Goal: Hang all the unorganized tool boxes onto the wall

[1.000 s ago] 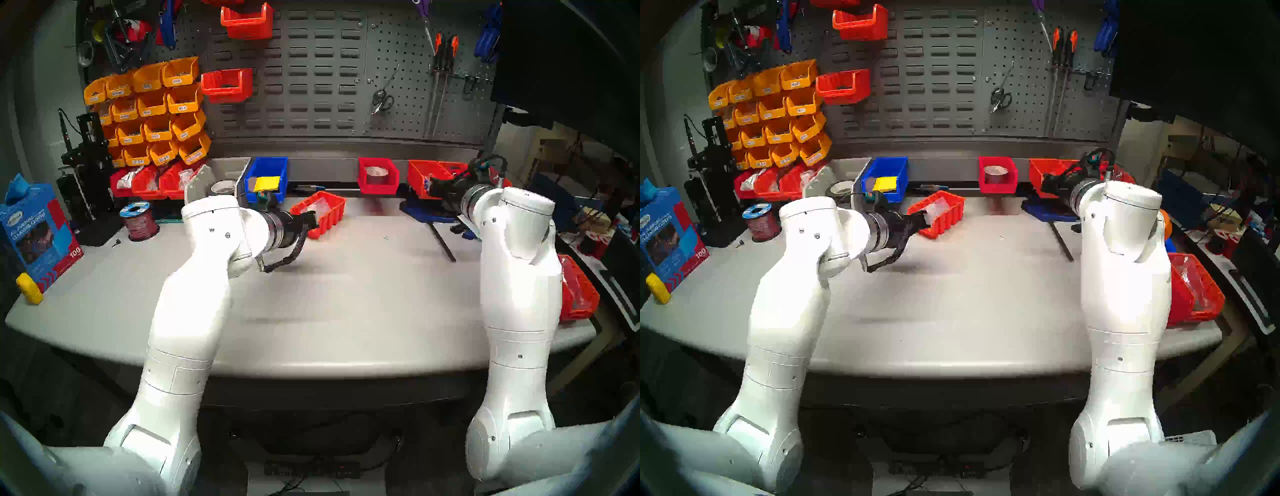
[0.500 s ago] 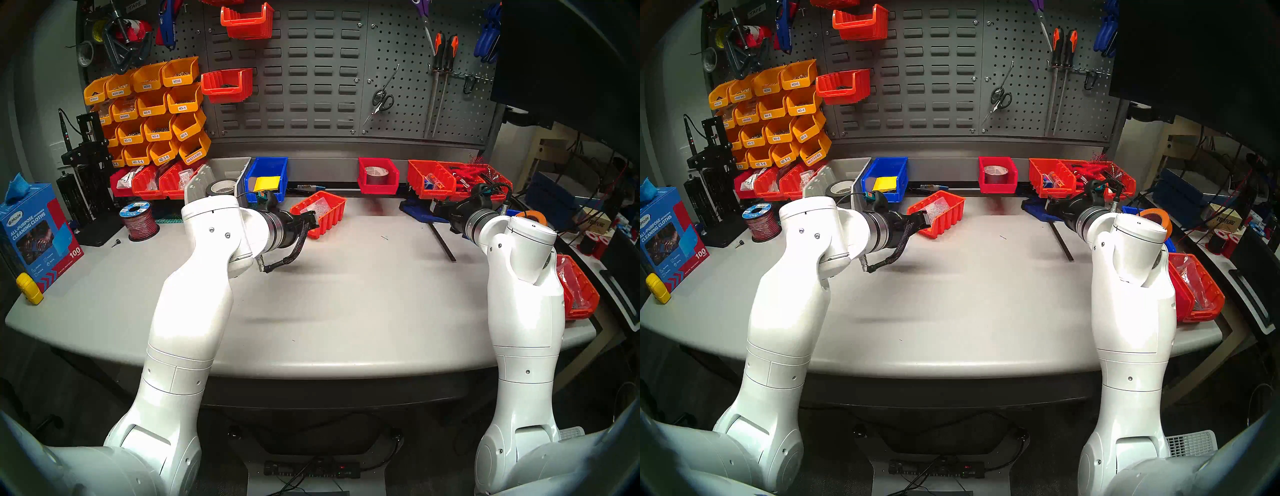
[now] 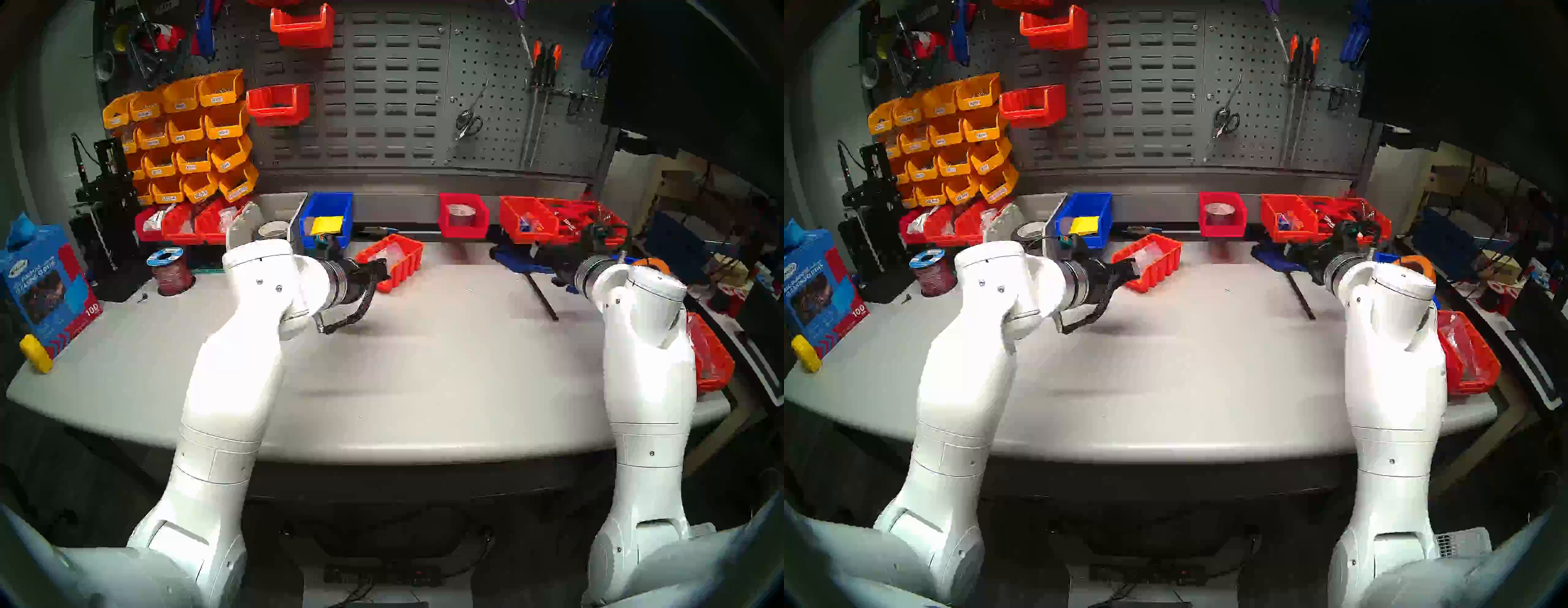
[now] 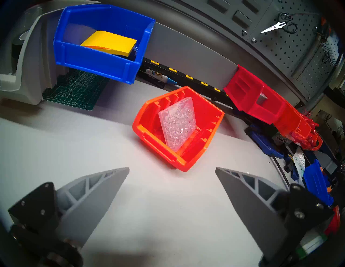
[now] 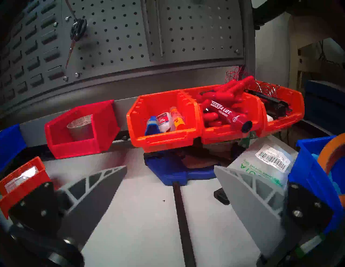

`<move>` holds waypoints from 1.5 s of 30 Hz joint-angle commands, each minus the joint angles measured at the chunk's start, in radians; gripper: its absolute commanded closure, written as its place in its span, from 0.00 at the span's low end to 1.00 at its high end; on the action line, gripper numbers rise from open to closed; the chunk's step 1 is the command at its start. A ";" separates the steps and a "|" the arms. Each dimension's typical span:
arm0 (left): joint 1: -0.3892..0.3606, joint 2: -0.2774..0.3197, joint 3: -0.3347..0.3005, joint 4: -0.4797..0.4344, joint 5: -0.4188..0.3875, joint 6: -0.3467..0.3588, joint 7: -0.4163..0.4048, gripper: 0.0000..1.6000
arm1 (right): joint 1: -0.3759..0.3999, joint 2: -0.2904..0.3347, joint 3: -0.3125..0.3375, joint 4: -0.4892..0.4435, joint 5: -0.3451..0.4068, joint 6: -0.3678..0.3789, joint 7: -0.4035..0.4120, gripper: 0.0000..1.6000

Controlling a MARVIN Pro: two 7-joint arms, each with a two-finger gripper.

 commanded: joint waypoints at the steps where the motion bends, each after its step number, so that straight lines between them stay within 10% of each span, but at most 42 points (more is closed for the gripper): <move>1: -0.011 0.001 0.000 -0.010 0.002 -0.003 -0.001 0.00 | 0.012 0.006 -0.002 -0.014 -0.007 -0.009 -0.003 0.00; 34: -0.011 0.001 0.000 -0.010 0.002 -0.003 -0.001 0.00 | 0.014 -0.001 0.002 -0.014 -0.020 -0.007 0.007 0.00; 45: 0.149 0.044 -0.022 -0.127 0.028 -0.043 0.007 0.00 | 0.014 -0.002 0.002 -0.014 -0.022 -0.007 0.009 0.00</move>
